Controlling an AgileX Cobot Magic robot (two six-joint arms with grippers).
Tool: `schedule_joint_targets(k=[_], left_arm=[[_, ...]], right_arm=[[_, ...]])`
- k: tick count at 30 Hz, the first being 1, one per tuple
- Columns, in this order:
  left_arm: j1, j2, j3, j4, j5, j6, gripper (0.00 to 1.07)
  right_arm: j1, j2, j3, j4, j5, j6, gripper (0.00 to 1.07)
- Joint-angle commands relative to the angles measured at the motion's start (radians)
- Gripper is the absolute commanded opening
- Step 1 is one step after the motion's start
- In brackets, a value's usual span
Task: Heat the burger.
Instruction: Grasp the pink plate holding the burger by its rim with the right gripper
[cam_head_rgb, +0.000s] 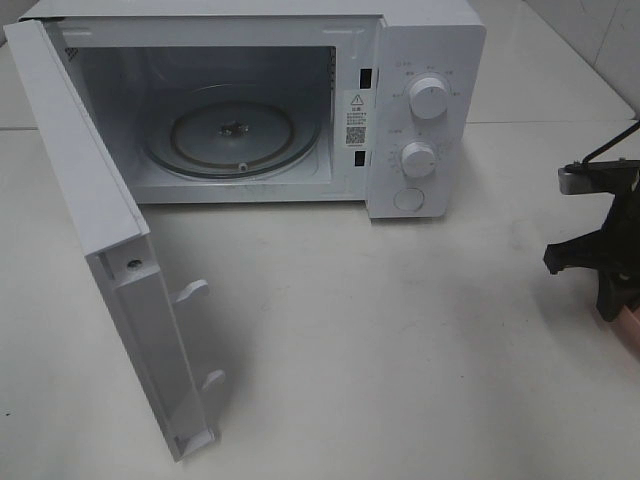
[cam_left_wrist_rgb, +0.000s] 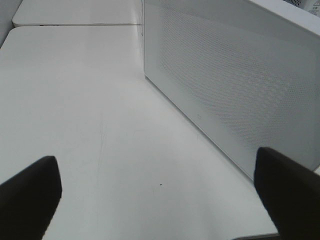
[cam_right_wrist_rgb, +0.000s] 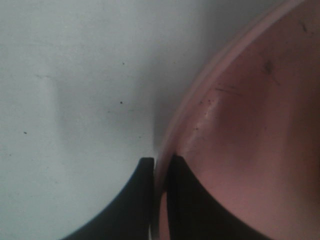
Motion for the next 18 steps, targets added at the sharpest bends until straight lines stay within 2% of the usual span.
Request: schedule_joint_targets(k=[1,10,14,18], left_arm=[[-0.004,-0.021,0.004,-0.004,-0.005,-0.005,1.00],[-0.004,-0.021,0.004,-0.004,-0.005,-0.005,1.00],[-0.004,-0.021,0.004,-0.004,-0.005,-0.005,1.00],[-0.004,-0.021,0.004,-0.004,-0.005,-0.005,1.00]], right_arm=[[-0.002,-0.007,0.008,0.001,0.019,0.003,0.00],[0.003,-0.062,0.018,-0.070,0.041,0.078,0.00],[0.073,-0.074,0.061,-0.187,0.040,0.180,0.00],[0.099,-0.074,0.067,-0.223,0.053,0.208,0.00]])
